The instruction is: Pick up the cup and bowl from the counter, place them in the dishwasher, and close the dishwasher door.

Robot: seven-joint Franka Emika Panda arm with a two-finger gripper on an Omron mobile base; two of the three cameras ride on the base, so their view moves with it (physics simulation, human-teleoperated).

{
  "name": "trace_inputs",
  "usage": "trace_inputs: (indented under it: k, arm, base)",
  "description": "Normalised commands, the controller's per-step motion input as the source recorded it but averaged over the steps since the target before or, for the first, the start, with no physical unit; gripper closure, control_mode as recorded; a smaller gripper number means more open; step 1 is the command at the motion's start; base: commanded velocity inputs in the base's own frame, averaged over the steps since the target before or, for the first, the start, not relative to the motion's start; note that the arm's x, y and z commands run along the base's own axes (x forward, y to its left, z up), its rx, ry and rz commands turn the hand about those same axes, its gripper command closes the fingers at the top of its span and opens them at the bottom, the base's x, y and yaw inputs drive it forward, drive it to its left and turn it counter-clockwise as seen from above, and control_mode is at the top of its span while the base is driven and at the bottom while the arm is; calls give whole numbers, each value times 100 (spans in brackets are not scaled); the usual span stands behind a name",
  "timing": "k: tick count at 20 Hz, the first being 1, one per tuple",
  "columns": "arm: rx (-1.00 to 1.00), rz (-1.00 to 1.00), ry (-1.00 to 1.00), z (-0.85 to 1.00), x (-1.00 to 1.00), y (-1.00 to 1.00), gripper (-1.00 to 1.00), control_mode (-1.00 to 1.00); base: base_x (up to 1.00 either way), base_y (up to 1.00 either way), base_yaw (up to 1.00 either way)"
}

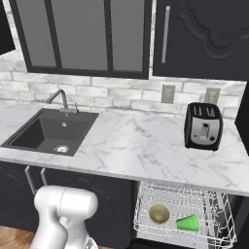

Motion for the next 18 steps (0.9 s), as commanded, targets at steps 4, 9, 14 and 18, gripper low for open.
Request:
trace_inputs:
  k: [4, 9, 14, 18]
  arm:
    - [0, 0, -29, 20, 100, 26, -100, -100]
    - [0, 0, -42, 21, 100, 24, -100, -100]
    - [0, 1, -41, 45, 100, 25, -100, -100]
    - [0, 0, -36, 81, 100, 30, -100, -100]
  base:
    - [0, 0, 0]
    - [0, 0, 0]
    - [0, 0, 0]
    - [0, 0, 0]
